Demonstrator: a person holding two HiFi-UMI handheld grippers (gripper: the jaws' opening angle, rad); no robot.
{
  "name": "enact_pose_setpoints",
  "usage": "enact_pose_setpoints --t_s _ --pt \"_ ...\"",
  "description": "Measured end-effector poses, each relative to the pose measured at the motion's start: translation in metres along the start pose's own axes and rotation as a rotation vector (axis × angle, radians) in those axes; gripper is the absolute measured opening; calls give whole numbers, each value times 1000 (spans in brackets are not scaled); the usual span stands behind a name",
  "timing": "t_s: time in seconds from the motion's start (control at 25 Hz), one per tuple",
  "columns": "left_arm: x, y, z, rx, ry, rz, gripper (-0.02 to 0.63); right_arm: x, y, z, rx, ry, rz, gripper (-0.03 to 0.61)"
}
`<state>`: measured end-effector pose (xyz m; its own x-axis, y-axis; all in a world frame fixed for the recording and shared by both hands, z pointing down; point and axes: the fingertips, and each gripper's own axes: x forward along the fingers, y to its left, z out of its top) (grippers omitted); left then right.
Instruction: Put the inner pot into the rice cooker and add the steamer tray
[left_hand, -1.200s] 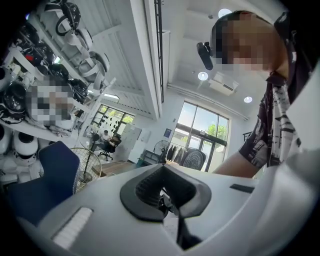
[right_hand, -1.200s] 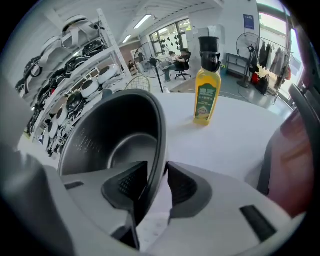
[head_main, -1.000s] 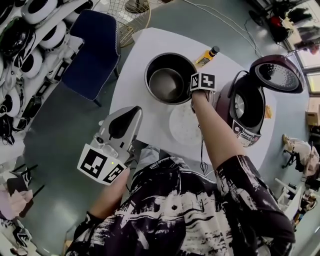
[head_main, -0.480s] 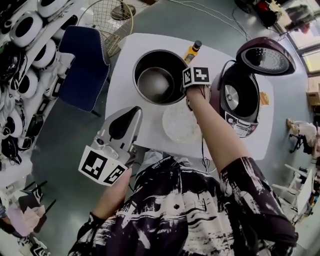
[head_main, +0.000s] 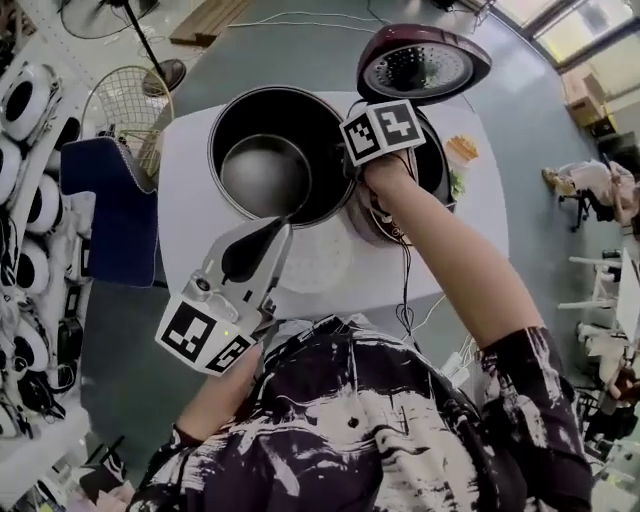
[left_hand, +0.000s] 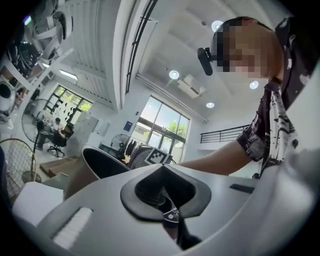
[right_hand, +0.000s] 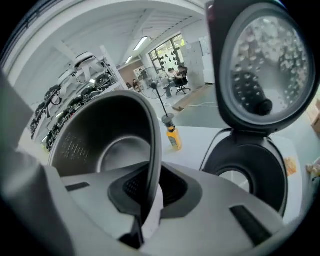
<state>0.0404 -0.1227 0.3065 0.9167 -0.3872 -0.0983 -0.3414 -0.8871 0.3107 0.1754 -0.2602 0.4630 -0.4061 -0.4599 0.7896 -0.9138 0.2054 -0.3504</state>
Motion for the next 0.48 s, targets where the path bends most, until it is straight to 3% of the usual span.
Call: enact_pose_setpoints --t_s 0.28,0.48 --pt "77 -65 -14 6 55 -155 5 -123 -101 -24 55 -65 -47 14" --pt "111 -100 -27 18 94 -182 5 -177 -189 -48 107 -70 -148 14"
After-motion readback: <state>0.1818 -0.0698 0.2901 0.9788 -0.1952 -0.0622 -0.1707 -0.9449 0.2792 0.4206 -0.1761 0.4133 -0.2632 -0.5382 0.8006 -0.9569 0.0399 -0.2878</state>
